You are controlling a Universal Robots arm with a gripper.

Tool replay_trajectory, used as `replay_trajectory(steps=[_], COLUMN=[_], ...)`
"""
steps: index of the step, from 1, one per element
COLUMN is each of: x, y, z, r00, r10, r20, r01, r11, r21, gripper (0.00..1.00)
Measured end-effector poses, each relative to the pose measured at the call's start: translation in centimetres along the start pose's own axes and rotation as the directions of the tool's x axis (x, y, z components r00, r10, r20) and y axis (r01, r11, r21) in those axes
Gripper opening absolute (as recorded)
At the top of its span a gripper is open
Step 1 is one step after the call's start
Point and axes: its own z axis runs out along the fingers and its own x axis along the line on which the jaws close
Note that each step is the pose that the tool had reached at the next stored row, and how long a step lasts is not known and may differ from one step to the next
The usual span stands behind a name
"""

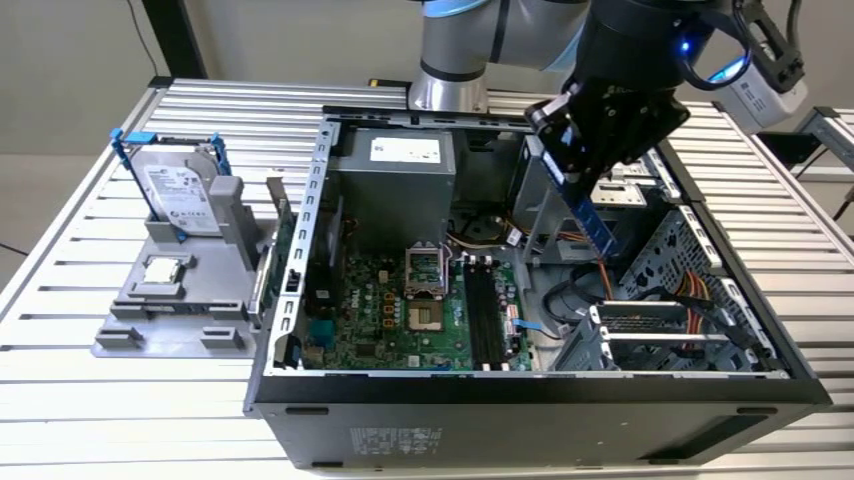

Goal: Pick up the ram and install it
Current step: 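Insert the ram into the slot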

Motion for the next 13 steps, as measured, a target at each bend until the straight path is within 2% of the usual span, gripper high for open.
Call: replay_trajectory(steps=[8, 13], x=[0.00, 0.00], y=[0.00, 0.00], z=[0.00, 0.00], r00=[0.9982, 0.9981], r10=[0.061, 0.062], r20=[0.0001, 0.0001], r01=[-0.061, -0.062], r11=[0.9982, 0.9981], r21=[0.0016, 0.0017], gripper=[0.00, 0.00])
